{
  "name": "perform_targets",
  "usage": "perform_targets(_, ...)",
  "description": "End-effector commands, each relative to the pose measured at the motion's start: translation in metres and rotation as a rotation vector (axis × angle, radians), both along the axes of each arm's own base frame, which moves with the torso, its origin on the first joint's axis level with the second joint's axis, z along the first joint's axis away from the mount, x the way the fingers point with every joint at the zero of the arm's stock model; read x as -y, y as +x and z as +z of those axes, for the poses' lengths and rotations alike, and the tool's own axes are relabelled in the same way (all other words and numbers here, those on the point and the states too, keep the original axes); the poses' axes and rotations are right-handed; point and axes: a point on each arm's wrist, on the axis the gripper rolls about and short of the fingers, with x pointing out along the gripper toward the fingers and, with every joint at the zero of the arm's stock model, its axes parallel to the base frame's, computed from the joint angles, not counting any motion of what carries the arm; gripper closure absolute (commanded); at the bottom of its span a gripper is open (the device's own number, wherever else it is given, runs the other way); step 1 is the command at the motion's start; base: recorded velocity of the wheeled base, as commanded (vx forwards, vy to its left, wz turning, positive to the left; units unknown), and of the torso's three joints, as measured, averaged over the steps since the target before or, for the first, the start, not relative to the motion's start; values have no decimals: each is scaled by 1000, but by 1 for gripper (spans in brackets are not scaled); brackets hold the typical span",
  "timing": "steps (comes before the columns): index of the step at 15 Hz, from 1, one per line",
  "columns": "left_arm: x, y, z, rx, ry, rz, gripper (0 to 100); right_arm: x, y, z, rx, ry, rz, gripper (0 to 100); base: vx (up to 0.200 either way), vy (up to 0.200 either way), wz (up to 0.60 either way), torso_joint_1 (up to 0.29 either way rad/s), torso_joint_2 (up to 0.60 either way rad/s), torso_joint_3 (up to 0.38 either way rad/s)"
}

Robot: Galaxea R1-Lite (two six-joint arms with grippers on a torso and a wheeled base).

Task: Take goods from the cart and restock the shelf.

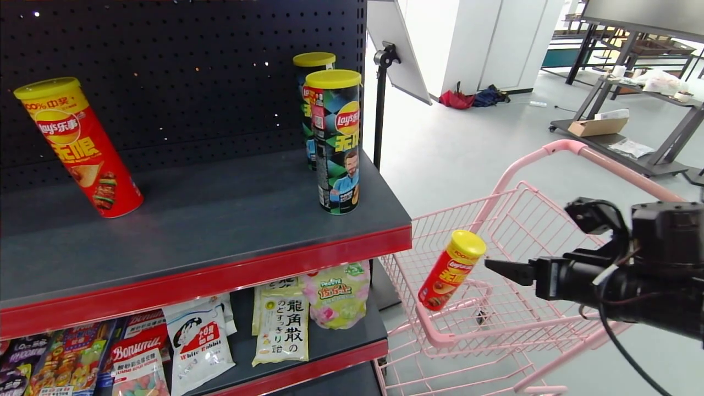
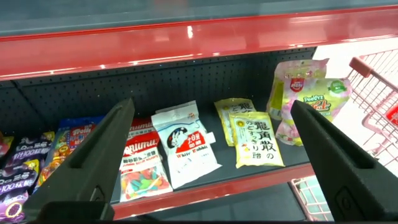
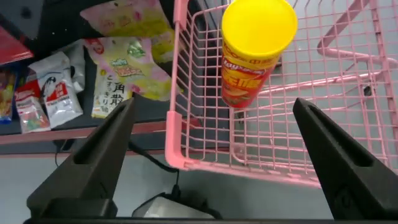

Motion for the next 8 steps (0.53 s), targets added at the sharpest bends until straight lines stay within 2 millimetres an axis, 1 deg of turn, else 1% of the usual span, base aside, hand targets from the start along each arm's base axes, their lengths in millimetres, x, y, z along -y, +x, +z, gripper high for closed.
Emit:
perform_targets(1,0,0,0,0,0,1,0,-17,33,-52,-109,-39,8,0,0,0,0,0,0,0)
perform_targets(4,0,0,0,0,0,1,0,-18,41,-69,-151,-64,-14,0,0,0,0,0,0,0)
perform_targets(6,0,0,0,2,0,1,0,-18,46,-69,-141,-74,-46,0,0,0,0,0,0,0)
perform_targets(8,0,0,0,0,0,0,0,-20,60,-72,-144,-43,-76,0,0,0,0,0,0,0)
